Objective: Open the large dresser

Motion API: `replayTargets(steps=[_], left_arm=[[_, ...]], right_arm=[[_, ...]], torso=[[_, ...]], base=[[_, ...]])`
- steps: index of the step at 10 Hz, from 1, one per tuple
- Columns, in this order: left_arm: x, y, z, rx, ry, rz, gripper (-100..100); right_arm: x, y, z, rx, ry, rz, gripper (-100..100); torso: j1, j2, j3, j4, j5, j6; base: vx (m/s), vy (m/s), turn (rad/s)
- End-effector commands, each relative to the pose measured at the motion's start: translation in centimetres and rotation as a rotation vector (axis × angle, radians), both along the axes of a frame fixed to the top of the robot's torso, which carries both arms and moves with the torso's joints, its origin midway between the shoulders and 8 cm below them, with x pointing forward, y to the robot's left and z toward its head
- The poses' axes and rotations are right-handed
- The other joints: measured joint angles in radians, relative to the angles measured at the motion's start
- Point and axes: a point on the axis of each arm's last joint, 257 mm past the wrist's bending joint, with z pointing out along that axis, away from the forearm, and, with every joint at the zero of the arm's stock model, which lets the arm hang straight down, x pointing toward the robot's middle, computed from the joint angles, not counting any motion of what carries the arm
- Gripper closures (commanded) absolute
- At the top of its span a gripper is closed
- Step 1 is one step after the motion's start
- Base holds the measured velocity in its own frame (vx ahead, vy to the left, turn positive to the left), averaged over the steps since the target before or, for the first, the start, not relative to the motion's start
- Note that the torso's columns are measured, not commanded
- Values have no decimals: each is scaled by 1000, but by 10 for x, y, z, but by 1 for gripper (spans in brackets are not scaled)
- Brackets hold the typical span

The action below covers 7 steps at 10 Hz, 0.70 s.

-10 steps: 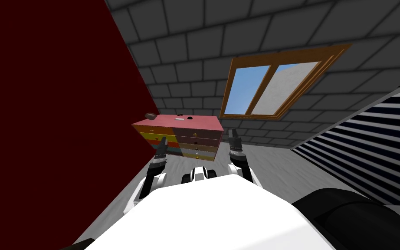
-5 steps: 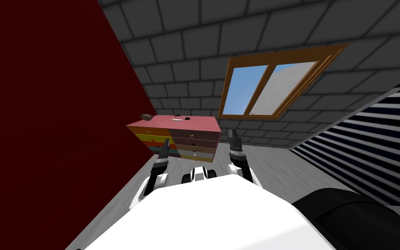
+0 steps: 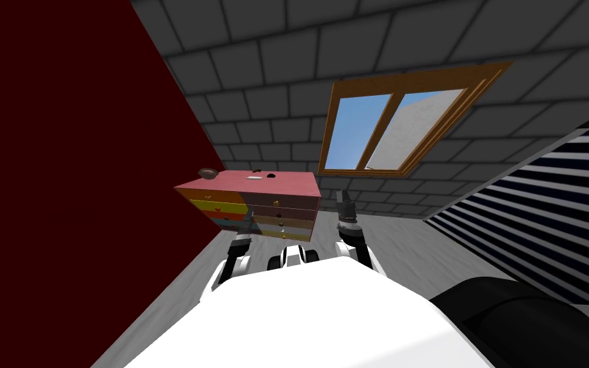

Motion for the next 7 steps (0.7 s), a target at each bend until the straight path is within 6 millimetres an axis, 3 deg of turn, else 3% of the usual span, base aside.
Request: replayTargets(steps=[1,7], left_arm=[[6,-4,-28,1,59,2,-100],[13,-15,-88,-7,180,2,-100]], right_arm=[[0,0,0,0,0,0,0],[0,0,0,0,0,0,0]], torso=[[1,0,0,0,0,0],[1,0,0,0,0,0]], base=[[54,-101,-26],[63,-109,-24]])
